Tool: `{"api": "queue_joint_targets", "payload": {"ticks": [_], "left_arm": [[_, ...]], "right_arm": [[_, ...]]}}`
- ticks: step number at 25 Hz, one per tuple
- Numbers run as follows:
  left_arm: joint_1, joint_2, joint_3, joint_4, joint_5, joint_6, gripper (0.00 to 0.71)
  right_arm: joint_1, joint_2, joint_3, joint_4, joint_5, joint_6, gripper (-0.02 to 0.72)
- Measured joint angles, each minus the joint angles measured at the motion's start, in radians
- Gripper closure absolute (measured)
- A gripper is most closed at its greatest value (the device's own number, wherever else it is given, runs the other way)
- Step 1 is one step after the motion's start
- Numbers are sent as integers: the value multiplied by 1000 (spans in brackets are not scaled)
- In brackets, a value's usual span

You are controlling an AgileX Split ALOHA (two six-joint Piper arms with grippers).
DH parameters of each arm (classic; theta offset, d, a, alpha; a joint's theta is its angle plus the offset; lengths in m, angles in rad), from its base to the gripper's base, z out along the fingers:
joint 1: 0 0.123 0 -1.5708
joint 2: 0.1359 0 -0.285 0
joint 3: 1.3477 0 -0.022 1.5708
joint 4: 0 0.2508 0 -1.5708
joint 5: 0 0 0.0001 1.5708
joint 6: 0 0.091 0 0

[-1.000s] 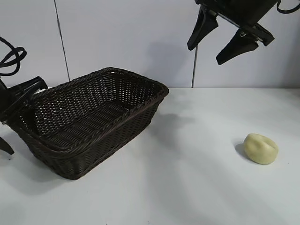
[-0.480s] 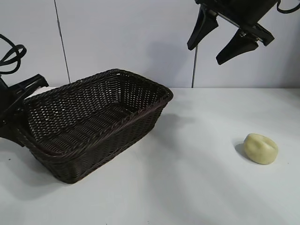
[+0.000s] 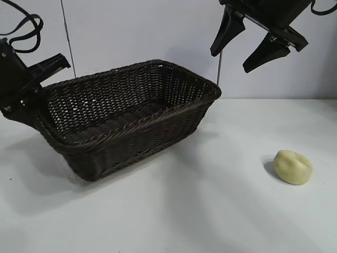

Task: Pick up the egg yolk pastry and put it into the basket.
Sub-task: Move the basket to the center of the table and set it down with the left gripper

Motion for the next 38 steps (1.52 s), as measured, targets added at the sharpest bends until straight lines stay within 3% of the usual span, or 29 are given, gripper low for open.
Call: {"api": "queue_joint_targets", "payload": {"ticks": [7,21,38], "left_arm": [[1,91,-79,5,109,173,604],[1,287,-378,12,322,495,604],[1,377,-392,-1,263,517,607]], "right_arm": [[0,0,0,0,1,0,174],[0,0,0,0,1,0,174],[0,0,0,-1,1,0,174]]}}
